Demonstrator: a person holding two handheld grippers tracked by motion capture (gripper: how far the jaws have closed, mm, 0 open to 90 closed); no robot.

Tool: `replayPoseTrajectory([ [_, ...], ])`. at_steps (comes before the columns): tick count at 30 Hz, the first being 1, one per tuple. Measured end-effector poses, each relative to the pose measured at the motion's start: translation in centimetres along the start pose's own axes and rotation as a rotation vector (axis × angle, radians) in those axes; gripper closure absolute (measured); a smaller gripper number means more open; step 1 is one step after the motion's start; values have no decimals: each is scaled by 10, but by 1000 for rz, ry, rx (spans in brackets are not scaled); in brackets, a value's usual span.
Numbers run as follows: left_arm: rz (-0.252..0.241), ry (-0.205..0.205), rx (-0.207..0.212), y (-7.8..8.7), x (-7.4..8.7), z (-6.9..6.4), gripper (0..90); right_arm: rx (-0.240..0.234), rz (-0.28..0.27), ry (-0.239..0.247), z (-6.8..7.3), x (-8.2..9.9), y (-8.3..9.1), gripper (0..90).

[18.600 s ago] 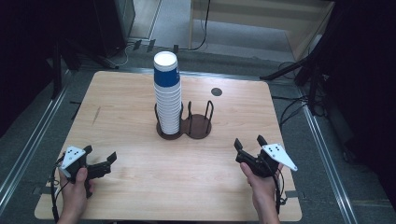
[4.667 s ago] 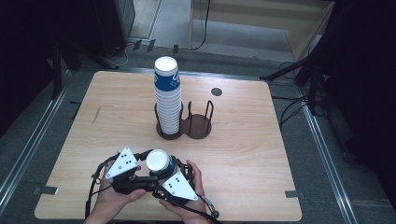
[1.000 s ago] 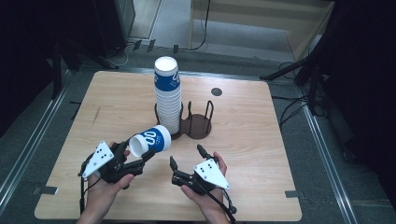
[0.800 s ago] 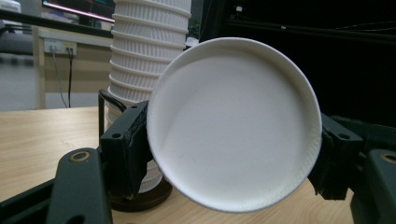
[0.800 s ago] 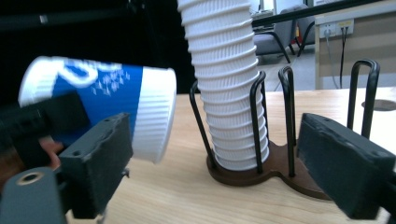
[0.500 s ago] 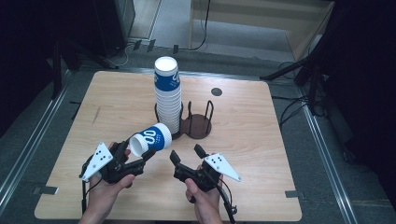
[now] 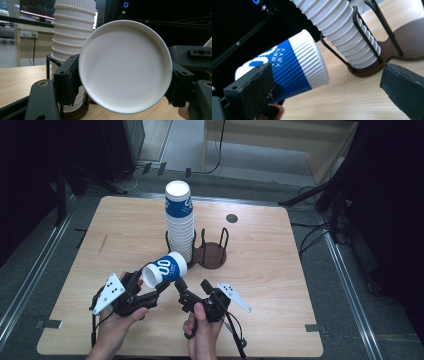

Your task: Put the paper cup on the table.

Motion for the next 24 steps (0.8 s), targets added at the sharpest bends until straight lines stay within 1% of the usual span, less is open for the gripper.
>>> replayPoseTrajectory([
  [3,-1,-5,0,-1,1,-1,270,-8,-4,-86,0,1,0,0],
  [5,-4,-7,1,-2,1,-2,271,-16,-5,-153,-1,1,-1,0],
  [6,-5,-8,3,-2,1,-2,271,-21,-5,-189,-3,1,-2,0],
  [7,-8,-10,4,-2,1,-3,271,-34,-3,-245,-3,1,-2,0],
  [9,-10,-12,9,-3,2,-4,271,-46,8,-313,-5,1,-4,0],
  [10,-6,-18,10,-4,3,-5,271,-54,15,-359,-5,1,-3,0],
  [13,-6,-19,16,-5,4,-7,271,-60,22,-437,-5,1,-3,0],
  [14,-8,-20,17,-6,4,-8,270,-51,27,-454,-5,2,-3,0],
  [15,-9,-22,19,-6,4,-8,270,-24,29,-474,-7,3,-3,0],
  [16,-9,-23,19,-6,4,-8,271,-17,26,-500,-8,3,-3,0],
  [18,-13,-28,18,-6,4,-8,271,-37,34,-547,-7,4,-4,0],
  [20,-12,-36,20,-6,5,-9,271,-48,39,-592,-6,4,-4,0],
  [21,-13,-38,20,-6,5,-9,271,-51,39,-617,-6,4,-5,0],
  [23,-13,-41,23,-6,7,-10,271,-40,37,-647,-6,5,-5,0],
  [24,-8,-44,23,-6,8,-10,271,-56,41,-676,-4,4,-6,0],
])
Point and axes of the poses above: each handheld gripper's, and its own axes: y roughly backward along the jaws, x roughly out of its underside, z roughly to its left, the point moved 8 cm from there along -y, roughly forward along the jaws, and after that the axes turned 2 degrees about y, right-handed, at the moved point
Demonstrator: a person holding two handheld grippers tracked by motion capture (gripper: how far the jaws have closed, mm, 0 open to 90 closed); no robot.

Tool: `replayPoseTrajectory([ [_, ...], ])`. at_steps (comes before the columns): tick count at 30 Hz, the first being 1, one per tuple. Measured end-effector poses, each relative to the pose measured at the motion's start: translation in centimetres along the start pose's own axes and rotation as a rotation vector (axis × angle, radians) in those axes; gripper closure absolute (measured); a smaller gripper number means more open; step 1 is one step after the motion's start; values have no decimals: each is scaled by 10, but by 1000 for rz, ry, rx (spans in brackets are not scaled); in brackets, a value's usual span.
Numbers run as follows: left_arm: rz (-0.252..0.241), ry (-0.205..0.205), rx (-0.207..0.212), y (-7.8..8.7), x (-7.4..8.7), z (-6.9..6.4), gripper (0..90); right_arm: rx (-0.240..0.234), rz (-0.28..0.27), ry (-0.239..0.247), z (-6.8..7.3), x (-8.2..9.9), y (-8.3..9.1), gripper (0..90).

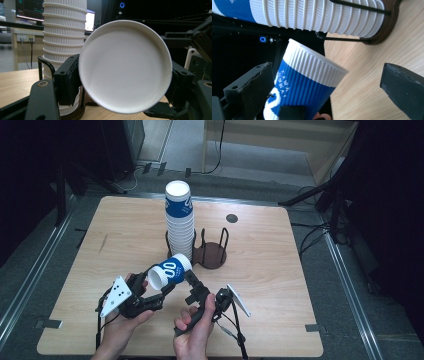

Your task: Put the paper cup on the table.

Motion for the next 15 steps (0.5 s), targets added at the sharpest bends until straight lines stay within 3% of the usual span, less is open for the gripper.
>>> replayPoseTrajectory([
  [8,-2,-10,18,-2,3,-7,271,-41,40,-143,4,4,-7,0],
  [15,1,-16,29,-2,4,-9,271,-78,69,-191,1,6,-15,0],
])
Point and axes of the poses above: each handheld gripper's, and its own axes: y roughly backward along the jaws, x roughly out of its underside, z roughly to its left, the point moved 8 cm from there along -y, roughly forward along the jaws, and after that the axes turned 2 degrees about y, right-handed, at the moved point
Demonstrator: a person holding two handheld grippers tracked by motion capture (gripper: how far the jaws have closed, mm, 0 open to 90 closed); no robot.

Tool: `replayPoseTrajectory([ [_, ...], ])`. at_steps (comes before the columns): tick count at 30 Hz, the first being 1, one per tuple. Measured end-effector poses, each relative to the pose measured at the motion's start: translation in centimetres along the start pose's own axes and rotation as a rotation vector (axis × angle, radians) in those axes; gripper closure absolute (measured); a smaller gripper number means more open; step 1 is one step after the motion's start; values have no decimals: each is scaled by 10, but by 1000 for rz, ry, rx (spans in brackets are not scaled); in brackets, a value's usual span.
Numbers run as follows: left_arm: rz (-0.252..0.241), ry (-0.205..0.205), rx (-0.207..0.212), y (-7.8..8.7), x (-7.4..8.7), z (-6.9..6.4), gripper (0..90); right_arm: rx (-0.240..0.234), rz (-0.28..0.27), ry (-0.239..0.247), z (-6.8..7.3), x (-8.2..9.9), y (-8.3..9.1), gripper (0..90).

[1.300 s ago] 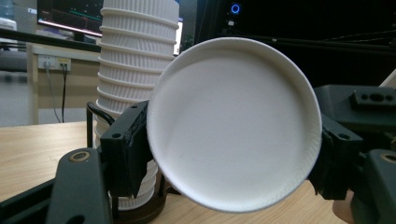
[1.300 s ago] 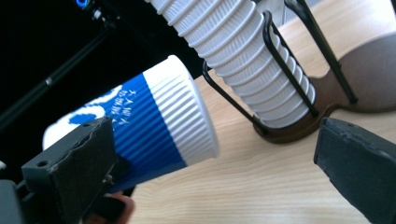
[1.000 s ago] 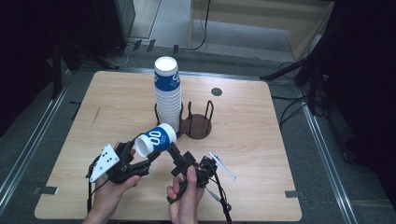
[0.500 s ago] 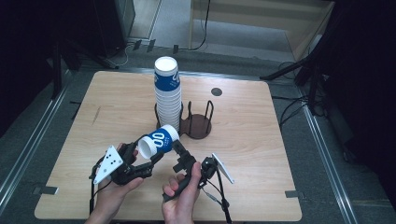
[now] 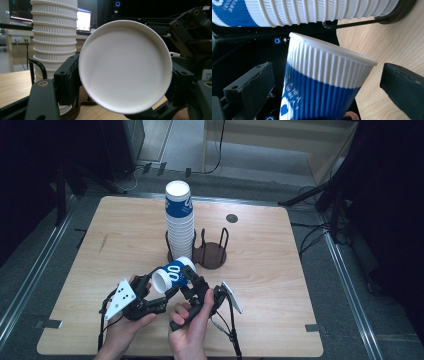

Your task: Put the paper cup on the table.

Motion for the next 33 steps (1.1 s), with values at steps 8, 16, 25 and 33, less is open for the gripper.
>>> replayPoseTrajectory([
  [8,12,-18,8,-1,3,-3,272,-16,20,-51,-7,-2,-10,0],
  [16,21,-25,8,-1,4,-2,271,-31,30,-58,-5,-6,-14,7],
  [25,21,-28,1,0,3,0,271,-18,39,-69,-8,-6,-15,91],
  [33,31,-57,-11,1,2,0,266,-44,37,-76,-7,-5,-16,113],
])
Point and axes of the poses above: each handheld gripper's, and its own axes: y roughly backward along the jaws, x roughly out of its underside, z roughly to its left, the point moved 8 cm from there along -y, roughly forward along the jaws, and after that the axes turned 2 degrees about y, right-handed, at the moved point
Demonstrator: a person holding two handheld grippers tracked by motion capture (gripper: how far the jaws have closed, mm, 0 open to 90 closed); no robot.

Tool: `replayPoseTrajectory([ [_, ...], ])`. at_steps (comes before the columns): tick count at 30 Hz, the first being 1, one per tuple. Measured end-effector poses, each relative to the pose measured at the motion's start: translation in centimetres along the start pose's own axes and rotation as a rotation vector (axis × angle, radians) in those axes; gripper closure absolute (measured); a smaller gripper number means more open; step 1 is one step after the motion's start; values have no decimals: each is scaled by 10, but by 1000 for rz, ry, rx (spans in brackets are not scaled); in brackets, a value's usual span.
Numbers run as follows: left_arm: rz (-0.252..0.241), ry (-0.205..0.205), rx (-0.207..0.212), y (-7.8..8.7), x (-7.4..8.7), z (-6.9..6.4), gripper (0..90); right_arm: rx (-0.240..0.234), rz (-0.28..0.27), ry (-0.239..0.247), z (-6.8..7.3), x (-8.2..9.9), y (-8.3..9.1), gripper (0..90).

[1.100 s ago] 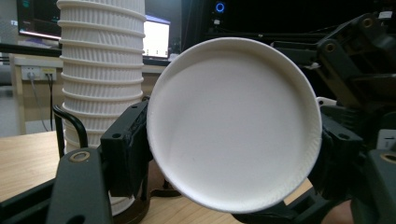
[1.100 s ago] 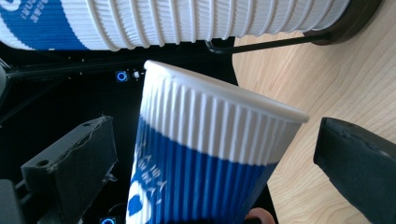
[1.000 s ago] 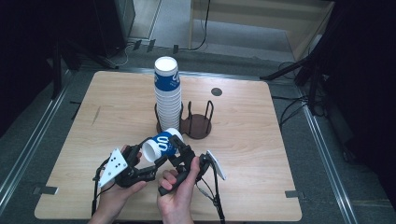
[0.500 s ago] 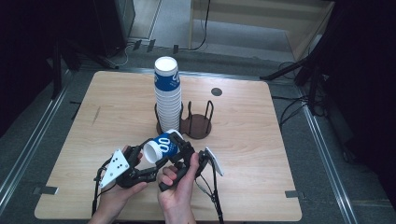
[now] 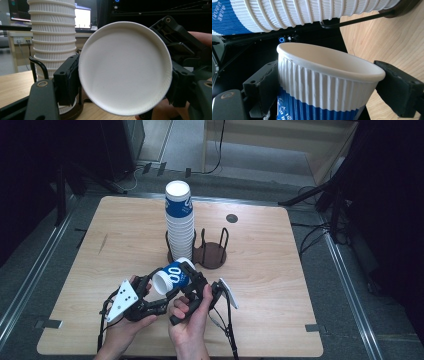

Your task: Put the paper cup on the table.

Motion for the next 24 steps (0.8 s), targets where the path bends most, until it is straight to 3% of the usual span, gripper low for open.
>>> replayPoseTrajectory([
  [7,34,3,-6,3,0,2,257,1,4,6,-3,1,-2,126],
  [10,15,64,6,4,-2,4,258,-6,-3,12,-1,0,-1,131],
  [14,2,73,5,6,-5,6,217,-18,-31,34,2,-7,2,133],
  [18,32,99,17,7,-5,5,200,-30,-62,46,6,-14,4,133],
  [20,39,94,9,8,-5,5,186,-23,-68,56,5,-16,4,135],
  [24,68,136,9,13,-7,4,141,-16,-89,88,4,-20,4,141],
])
Point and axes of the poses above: each handheld gripper's, and its own axes: y roughly backward along the jaws, x roughly out of its underside, z roughly to its left, the point moved 8 cm from there along -y, roughly forward along the jaws, and after that the axes turned 2 degrees about y, right-handed, at the moved point
